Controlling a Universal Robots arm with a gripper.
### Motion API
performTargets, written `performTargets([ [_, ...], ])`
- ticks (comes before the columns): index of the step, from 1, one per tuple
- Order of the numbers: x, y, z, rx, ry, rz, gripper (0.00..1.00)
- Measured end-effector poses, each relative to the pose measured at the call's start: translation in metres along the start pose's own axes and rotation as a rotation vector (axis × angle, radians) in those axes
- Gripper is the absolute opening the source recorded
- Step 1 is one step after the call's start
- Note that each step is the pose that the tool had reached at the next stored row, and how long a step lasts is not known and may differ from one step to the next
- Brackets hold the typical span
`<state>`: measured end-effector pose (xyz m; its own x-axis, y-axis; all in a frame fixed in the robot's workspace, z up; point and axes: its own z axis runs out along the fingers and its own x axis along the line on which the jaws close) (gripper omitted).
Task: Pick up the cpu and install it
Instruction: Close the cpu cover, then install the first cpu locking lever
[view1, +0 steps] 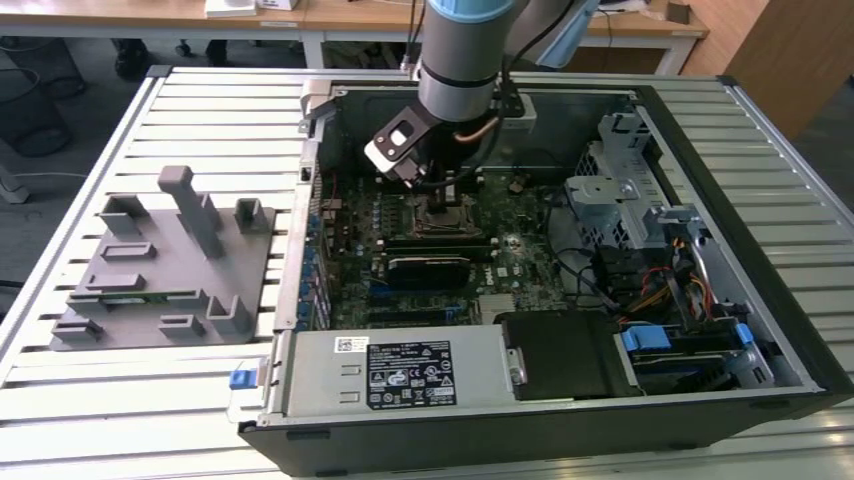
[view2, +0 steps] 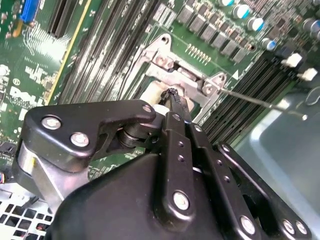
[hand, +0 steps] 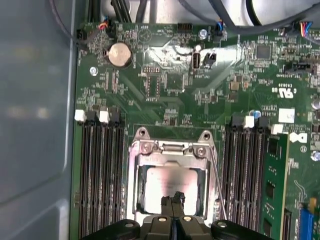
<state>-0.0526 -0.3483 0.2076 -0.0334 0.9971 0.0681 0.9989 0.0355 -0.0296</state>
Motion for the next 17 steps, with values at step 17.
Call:
performTargets([
  [17,-0.0005,0.0112,-0.0005,0.0048,0.0007,0.000,0.11],
])
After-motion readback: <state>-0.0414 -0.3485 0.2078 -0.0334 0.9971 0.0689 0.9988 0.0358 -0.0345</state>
